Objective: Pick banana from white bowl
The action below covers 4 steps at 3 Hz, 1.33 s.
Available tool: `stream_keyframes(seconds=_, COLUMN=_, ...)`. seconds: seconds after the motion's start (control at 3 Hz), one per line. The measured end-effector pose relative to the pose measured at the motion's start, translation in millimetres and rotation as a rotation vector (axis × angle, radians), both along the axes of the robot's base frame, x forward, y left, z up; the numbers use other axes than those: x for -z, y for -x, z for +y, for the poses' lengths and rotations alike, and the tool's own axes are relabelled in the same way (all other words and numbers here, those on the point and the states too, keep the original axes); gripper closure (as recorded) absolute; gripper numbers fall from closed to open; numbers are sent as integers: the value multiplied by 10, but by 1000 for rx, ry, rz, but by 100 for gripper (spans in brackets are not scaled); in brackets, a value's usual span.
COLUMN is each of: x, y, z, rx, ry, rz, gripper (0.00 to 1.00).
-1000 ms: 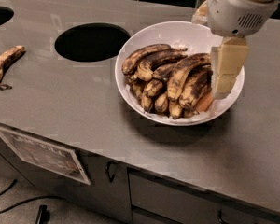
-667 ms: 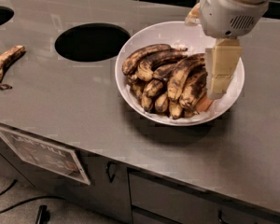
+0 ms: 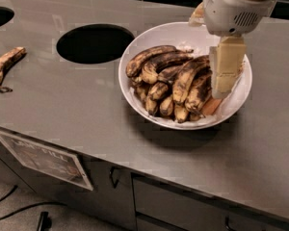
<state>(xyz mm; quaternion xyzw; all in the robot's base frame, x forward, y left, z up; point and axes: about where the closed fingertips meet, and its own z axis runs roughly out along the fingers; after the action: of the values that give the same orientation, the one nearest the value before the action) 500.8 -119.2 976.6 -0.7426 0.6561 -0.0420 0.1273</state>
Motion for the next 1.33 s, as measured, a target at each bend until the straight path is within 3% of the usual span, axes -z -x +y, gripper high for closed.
stream_keyframes(seconds=0.33, x=18, y=-40, z=-49, rx=9, ry=-3, rz=23, gripper=16)
stream_keyframes(seconds=1.33, x=149, y=-141, z=-31, rx=-24, ry=-19, rz=77, gripper=16)
